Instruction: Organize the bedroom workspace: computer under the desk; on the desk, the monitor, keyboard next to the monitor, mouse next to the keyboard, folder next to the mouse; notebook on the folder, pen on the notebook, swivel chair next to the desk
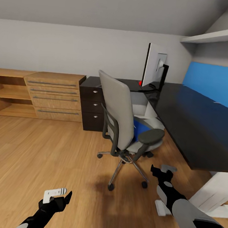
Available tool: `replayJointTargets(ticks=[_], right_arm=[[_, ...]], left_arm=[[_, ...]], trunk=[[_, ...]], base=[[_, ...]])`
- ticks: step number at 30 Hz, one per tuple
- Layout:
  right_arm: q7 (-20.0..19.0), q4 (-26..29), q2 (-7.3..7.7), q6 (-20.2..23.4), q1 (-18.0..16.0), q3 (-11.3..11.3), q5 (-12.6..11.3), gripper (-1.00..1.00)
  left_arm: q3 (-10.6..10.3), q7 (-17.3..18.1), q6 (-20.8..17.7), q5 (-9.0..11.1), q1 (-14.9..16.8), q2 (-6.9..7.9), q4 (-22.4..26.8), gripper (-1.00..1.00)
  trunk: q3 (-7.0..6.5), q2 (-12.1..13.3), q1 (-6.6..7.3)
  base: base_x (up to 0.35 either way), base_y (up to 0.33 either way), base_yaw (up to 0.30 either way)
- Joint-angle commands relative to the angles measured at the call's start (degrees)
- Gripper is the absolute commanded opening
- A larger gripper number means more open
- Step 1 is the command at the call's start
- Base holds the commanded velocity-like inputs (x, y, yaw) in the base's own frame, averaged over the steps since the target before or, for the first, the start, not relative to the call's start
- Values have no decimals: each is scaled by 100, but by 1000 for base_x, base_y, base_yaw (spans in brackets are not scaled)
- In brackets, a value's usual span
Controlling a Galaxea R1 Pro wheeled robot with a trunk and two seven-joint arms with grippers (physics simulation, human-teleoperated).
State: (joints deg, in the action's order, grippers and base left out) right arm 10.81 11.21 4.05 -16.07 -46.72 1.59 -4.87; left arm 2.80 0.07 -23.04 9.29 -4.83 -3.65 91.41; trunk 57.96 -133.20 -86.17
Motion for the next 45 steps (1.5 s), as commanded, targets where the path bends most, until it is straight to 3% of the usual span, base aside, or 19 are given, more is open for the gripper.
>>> replayJointTargets(ticks=[1,17,29,45], right_arm=[[-16,-5,-1,-33,-3,7,-51,100],[-20,-5,-10,-74,-3,-26,-43,100],[23,-28,-331,-628,-3,-17,-34,100],[27,-48,-357,-632,-3,-18,-32,100]], left_arm=[[7,-5,-32,52,0,-5,9,100],[16,-16,-22,45,0,4,9,100],[11,-16,-25,44,0,4,9,100],[10,-16,-33,37,0,4,0,100]], trunk=[[4,-2,-1],[4,-2,-1],[4,-2,-1],[4,-2,-1]], base=[[102,0,0],[166,0,0],[16,0,5],[0,0,251]])
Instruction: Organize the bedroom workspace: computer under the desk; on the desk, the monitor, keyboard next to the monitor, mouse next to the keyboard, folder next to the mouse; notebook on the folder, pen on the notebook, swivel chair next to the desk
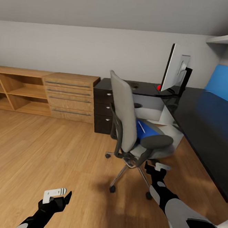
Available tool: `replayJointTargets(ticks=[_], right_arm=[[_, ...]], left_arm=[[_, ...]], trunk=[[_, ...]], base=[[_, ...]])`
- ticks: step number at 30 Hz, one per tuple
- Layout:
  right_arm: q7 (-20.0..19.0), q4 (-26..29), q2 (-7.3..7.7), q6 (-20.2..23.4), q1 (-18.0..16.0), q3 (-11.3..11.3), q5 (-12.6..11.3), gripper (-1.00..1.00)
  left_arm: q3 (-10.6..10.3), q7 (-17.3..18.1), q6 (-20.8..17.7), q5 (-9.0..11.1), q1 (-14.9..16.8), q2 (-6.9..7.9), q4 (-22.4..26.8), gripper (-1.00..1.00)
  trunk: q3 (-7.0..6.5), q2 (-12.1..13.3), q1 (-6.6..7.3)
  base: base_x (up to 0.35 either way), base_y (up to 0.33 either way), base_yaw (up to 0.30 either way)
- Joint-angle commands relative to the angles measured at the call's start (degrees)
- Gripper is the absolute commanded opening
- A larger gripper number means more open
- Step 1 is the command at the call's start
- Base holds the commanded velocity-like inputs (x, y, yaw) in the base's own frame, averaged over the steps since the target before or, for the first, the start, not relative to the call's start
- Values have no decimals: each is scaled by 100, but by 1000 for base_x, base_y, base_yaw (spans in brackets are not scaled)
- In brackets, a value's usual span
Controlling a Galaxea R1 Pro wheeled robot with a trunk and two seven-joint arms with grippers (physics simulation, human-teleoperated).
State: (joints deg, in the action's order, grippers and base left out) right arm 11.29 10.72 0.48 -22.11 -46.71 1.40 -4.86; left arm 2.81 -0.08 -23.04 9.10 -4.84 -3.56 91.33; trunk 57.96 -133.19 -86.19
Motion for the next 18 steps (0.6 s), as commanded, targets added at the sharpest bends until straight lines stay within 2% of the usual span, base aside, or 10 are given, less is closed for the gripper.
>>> replayJointTargets(ticks=[1,10,18], right_arm=[[-21,1,-7,-30,-5,1,-32,100],[-21,0,-78,-27,-5,2,-32,100],[-15,0,-83,-29,-5,1,-32,100]], left_arm=[[10,-1,-34,57,0,-5,8,100],[8,-1,-39,65,0,-5,1,100],[0,-1,-34,66,0,-5,-1,100]], trunk=[[3,-2,1],[3,-2,1],[3,-2,1]], base=[[0,0,217],[-101,95,59],[-4,3,250]])
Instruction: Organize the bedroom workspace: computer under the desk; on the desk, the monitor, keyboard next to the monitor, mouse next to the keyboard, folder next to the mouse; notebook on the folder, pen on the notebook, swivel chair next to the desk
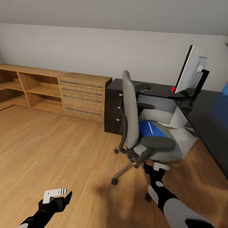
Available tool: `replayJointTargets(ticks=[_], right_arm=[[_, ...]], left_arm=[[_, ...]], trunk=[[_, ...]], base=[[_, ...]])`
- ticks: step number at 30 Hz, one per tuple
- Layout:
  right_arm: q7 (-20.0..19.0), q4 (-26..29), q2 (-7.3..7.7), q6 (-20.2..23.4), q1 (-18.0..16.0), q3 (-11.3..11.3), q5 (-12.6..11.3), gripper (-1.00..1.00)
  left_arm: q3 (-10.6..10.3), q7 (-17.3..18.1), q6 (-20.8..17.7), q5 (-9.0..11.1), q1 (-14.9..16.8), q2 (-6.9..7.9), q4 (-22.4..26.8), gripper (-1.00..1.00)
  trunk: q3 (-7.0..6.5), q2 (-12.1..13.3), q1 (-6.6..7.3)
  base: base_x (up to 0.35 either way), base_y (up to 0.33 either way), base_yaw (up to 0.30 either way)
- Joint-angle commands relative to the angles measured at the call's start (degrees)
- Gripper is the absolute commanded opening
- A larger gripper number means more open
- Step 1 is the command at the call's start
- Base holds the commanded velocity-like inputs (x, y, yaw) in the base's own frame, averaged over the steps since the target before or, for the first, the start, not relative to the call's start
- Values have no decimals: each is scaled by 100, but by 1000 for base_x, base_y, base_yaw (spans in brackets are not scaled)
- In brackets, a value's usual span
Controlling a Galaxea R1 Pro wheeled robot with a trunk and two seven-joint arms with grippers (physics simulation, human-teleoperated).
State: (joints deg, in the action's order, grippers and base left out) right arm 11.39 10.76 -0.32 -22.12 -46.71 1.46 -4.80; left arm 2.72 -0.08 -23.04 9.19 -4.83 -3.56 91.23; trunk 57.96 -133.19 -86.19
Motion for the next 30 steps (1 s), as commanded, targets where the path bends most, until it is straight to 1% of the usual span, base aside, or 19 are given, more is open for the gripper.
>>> replayJointTargets(ticks=[1,13,18,30], right_arm=[[-24,-4,-4,-28,-5,-5,-39,100],[-31,-4,-4,-29,-5,-5,-39,100],[-31,-6,-4,-29,-5,-5,-39,100],[-31,-9,-4,-29,-5,-5,-39,100]], left_arm=[[10,-1,-34,57,0,-4,9,100],[8,-1,-33,56,0,-4,9,100],[3,-1,-33,58,0,-4,9,100],[1,-1,-33,63,0,-5,9,100]], trunk=[[4,-2,1],[4,-2,1],[4,-2,1],[4,-2,1]], base=[[0,0,267],[-1,3,268],[-77,135,242],[-41,45,24]])
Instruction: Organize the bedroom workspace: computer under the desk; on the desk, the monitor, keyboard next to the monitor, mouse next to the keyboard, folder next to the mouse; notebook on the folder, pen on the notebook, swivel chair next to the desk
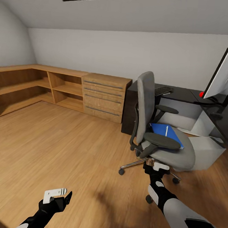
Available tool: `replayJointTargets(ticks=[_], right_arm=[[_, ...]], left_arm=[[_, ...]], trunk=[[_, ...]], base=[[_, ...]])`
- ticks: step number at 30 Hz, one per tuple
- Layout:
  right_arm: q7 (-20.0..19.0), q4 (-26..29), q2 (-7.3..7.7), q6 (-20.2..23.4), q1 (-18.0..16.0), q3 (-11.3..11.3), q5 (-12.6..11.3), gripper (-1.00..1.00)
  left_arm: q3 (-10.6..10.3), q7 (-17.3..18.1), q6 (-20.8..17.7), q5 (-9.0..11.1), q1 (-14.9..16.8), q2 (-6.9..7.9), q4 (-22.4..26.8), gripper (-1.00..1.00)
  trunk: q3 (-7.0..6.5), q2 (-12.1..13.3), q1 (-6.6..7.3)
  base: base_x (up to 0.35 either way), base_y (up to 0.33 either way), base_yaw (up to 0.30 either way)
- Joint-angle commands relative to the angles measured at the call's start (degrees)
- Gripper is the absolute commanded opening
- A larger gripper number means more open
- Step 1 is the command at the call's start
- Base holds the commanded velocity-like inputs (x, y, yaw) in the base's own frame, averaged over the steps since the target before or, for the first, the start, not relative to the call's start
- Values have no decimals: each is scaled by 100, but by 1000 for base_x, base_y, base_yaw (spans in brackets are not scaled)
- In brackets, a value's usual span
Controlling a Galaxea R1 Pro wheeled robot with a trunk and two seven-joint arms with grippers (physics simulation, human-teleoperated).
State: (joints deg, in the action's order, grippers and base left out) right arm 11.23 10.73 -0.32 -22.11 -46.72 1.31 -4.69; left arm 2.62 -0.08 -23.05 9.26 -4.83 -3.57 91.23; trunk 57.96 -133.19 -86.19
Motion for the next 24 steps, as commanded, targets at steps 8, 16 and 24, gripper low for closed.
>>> replayJointTargets(ticks=[8,16,24], right_arm=[[-16,-8,-3,-31,-4,10,-49,100],[-22,-4,-37,-31,-4,10,-45,100],[-25,-2,-46,-31,-4,10,17,100]], left_arm=[[10,-1,-33,58,-1,-4,9,100],[10,-1,-33,57,-1,-4,9,100],[10,-1,-33,59,-1,-8,2,100]], trunk=[[4,-2,1],[4,-2,1],[4,-2,1]], base=[[-2,113,0],[0,69,0],[0,112,0]])
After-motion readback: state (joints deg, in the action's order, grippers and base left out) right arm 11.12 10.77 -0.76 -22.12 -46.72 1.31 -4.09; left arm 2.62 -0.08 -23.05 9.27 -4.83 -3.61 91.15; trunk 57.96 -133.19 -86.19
